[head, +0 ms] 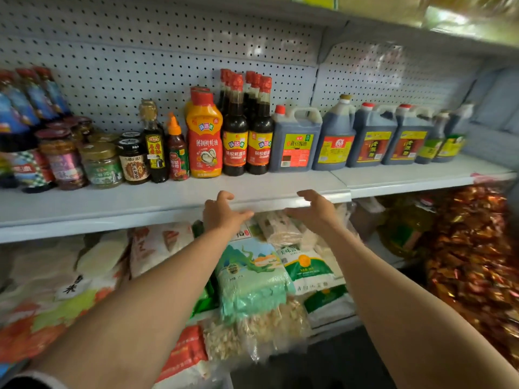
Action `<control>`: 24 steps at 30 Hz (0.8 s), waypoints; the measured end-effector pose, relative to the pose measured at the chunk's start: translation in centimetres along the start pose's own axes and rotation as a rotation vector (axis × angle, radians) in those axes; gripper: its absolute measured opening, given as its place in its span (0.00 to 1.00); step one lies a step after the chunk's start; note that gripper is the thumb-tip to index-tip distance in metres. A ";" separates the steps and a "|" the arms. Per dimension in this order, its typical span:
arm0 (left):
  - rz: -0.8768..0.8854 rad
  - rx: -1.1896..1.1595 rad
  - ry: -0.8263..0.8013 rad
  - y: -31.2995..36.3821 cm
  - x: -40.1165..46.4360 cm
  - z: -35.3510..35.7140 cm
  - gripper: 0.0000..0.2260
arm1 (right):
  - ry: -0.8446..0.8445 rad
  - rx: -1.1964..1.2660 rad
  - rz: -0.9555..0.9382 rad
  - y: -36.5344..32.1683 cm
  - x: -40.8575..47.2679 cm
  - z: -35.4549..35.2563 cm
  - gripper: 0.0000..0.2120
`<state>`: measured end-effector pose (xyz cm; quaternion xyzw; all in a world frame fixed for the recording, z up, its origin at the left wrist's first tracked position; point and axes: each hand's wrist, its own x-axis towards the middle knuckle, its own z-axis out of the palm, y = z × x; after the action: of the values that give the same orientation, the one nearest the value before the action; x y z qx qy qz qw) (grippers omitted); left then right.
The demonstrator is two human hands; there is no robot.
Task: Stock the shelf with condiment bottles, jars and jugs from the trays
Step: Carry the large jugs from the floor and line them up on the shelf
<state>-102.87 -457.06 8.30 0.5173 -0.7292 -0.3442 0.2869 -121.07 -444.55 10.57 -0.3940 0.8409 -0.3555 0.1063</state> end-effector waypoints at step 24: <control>0.012 0.293 -0.330 -11.1 -28.2 7.7 0.34 | -0.303 -0.398 0.081 19.5 -26.9 -0.3 0.35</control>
<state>-94.19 -431.16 -6.88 0.4859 -0.8113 -0.3129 0.0877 -114.67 -416.03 -5.21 -0.4221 0.8838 -0.1154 0.1655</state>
